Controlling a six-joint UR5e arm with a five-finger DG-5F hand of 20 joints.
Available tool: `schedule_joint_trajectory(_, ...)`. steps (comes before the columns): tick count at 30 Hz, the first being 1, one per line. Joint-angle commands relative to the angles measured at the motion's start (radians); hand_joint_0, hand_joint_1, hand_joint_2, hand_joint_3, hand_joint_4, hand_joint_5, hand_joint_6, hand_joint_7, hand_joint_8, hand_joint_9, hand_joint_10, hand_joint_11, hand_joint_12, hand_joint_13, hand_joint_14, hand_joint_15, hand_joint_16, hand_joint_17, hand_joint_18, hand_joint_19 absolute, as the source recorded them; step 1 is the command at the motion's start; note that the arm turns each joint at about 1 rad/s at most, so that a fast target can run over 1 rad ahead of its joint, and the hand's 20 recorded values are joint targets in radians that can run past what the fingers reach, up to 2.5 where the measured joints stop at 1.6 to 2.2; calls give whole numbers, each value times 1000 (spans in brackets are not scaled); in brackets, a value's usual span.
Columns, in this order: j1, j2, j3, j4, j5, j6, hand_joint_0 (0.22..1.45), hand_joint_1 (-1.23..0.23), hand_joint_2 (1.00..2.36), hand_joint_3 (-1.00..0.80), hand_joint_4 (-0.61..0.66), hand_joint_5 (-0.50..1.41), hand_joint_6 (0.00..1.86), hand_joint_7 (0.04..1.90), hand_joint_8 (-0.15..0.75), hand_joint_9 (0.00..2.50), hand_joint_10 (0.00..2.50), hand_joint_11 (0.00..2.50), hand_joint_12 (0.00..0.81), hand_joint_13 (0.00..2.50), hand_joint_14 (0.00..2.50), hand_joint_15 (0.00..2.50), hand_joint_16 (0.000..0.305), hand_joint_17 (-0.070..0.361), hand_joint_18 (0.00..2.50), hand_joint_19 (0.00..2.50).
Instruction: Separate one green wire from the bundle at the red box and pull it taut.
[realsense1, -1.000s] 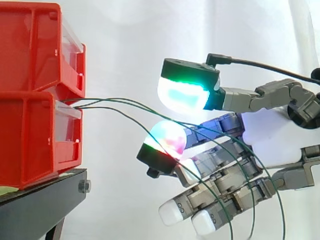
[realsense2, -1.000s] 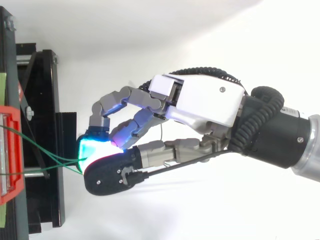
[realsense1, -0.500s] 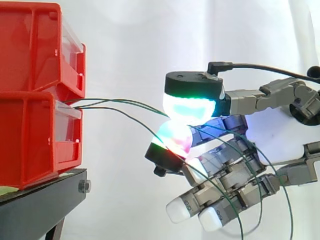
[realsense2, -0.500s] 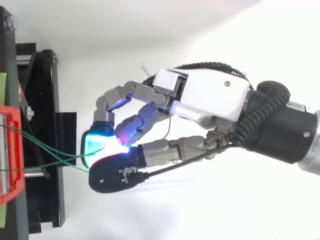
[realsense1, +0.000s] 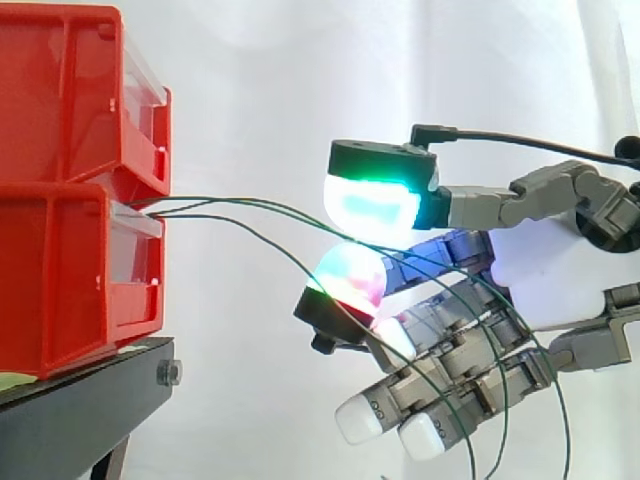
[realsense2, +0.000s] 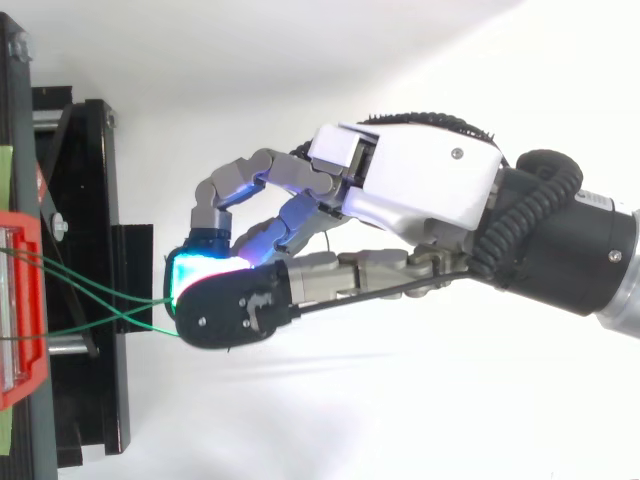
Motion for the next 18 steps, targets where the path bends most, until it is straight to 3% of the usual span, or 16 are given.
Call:
schedule_joint_trajectory(1,-1,0,0,-4,-3,0,596,-511,1004,-447,121,-154,885,1177,266,1028,20,712,356,752,13,352,48,108,710,464)
schedule_joint_trajectory(9,-6,6,0,-6,-16,-2,590,-730,1015,-186,112,-165,909,1120,288,986,20,716,375,754,15,351,52,118,734,436)
schedule_joint_trajectory(18,-9,7,0,-12,-16,-2,651,-804,1008,-391,78,-182,913,1058,258,940,18,729,351,720,15,343,49,109,698,419)
